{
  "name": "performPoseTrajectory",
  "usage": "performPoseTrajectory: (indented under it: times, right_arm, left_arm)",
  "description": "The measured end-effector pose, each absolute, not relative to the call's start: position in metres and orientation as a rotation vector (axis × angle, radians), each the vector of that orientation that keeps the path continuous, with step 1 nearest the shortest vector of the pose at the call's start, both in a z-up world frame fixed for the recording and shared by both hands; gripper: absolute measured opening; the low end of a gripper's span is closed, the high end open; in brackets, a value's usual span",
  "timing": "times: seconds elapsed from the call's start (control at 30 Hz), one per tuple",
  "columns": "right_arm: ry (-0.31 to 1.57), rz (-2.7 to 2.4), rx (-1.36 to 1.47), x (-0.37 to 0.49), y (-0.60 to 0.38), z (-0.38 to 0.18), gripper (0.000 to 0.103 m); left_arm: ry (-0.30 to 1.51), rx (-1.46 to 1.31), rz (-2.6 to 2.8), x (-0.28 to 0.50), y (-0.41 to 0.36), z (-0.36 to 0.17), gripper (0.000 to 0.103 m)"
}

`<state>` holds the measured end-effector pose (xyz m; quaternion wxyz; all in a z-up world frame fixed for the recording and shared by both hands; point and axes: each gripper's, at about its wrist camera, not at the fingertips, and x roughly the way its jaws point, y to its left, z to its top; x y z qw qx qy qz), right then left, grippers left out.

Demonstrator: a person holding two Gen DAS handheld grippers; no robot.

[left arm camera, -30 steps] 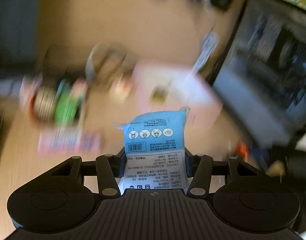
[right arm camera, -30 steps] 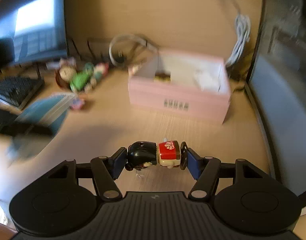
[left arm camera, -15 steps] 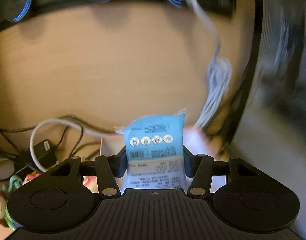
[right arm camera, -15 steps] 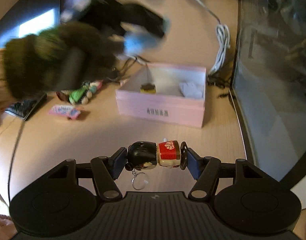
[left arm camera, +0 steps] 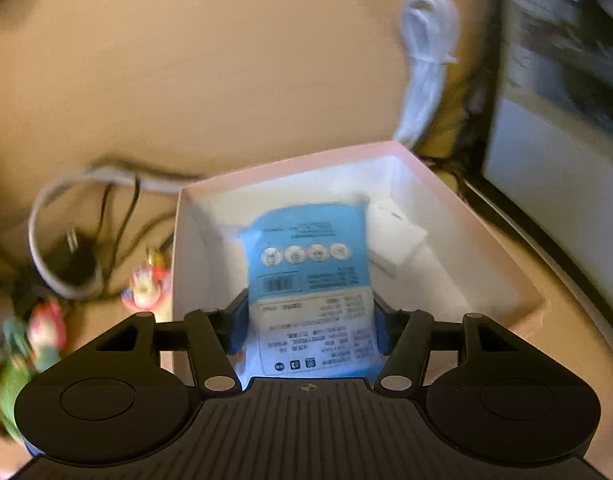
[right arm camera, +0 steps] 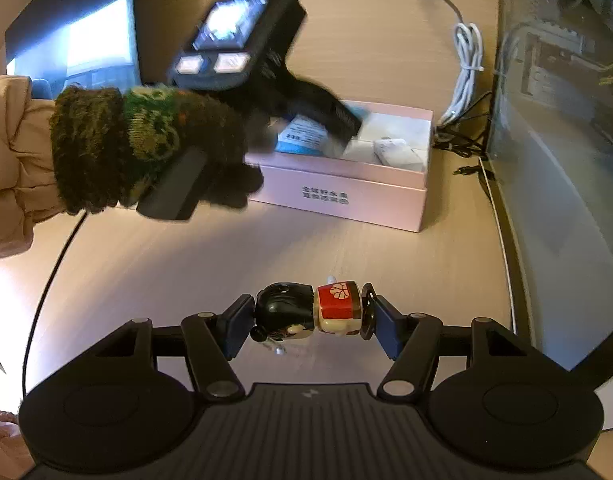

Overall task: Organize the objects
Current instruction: 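Carry the blue tissue packet into the pink box and open the left tool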

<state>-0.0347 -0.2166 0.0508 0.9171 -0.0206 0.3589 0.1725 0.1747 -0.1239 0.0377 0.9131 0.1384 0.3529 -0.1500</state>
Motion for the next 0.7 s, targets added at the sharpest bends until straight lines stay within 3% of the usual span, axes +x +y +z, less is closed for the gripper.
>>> performPoseTrajectory:
  times: [0.23, 0.37, 0.7]
  right_arm:
    - [0.74, 0.343, -0.046, -0.044, -0.204, 0.051, 0.063]
    - [0.742, 0.324, -0.018, -0.047, -0.202, 0.052, 0.063]
    - [0.694, 0.278, -0.019, -0.035, -0.198, 0.06, 0.063]
  left_arm:
    - [0.765, 0.181, -0.33, 0.151, -0.102, 0.049, 0.062]
    - [0.507, 0.168, -0.313, 0.122, -0.09, 0.073, 0.059]
    - [0.49, -0.22, -0.293, 0.13, -0.019, 0.138, 0.058]
